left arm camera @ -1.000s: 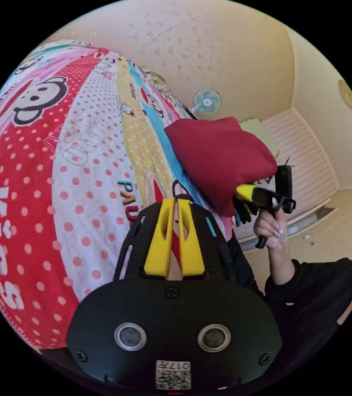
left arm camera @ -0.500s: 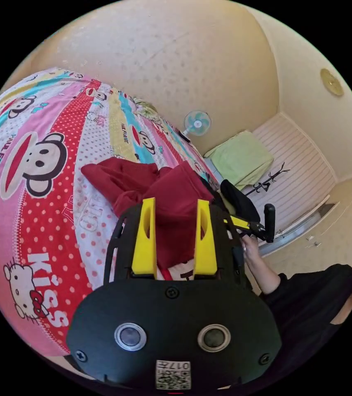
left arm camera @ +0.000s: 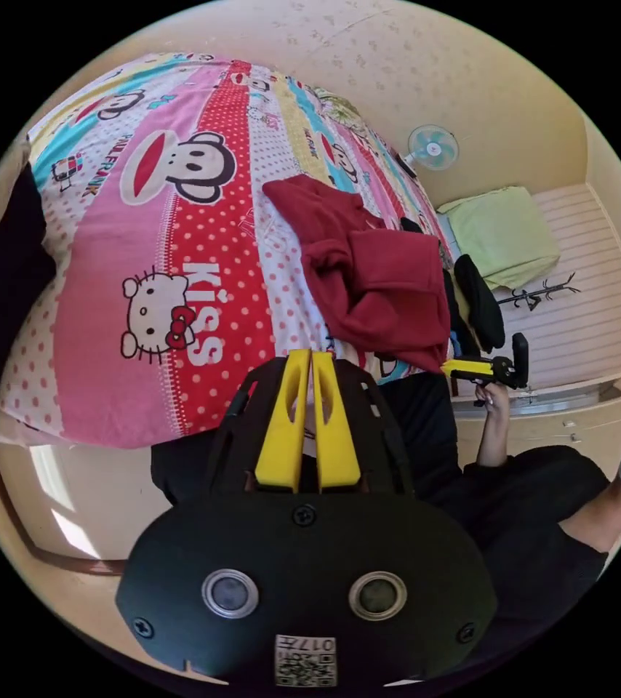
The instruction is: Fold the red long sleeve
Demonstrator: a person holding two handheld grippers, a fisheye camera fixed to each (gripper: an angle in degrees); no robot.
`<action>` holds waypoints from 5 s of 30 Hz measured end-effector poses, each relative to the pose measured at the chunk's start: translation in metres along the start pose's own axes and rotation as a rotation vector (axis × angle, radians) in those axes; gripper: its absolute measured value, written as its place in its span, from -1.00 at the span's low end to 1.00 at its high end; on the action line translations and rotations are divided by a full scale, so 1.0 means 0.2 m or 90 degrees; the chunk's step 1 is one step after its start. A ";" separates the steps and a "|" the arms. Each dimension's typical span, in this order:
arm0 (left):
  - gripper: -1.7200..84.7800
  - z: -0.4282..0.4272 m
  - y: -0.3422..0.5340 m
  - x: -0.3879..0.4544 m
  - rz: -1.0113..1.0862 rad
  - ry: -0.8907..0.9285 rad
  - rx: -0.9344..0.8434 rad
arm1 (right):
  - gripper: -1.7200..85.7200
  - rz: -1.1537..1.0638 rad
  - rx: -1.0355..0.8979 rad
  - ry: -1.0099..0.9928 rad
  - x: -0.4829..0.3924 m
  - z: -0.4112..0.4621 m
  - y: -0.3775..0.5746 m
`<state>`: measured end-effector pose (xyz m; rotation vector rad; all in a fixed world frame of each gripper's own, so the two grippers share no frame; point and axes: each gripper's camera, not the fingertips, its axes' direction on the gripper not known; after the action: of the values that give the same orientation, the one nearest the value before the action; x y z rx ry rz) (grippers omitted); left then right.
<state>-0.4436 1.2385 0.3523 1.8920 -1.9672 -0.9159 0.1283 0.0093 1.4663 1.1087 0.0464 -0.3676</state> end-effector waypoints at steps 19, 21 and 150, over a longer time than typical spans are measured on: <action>-0.59 1.22 -1.79 0.46 0.128 -0.250 -0.225 | -0.68 0.223 0.075 0.037 1.48 -0.38 -1.48; -0.59 1.21 -1.69 0.53 0.158 -0.264 -0.162 | -0.71 0.216 0.082 0.038 1.46 -0.38 -1.49; -0.56 -0.28 -0.27 0.72 -0.055 -0.203 0.132 | -0.90 0.205 0.219 -0.042 0.18 -1.06 0.89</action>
<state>-0.3838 1.0871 0.3289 2.0641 -2.2531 -1.1379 0.2495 0.2558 1.5176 1.4171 -0.2591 -0.1236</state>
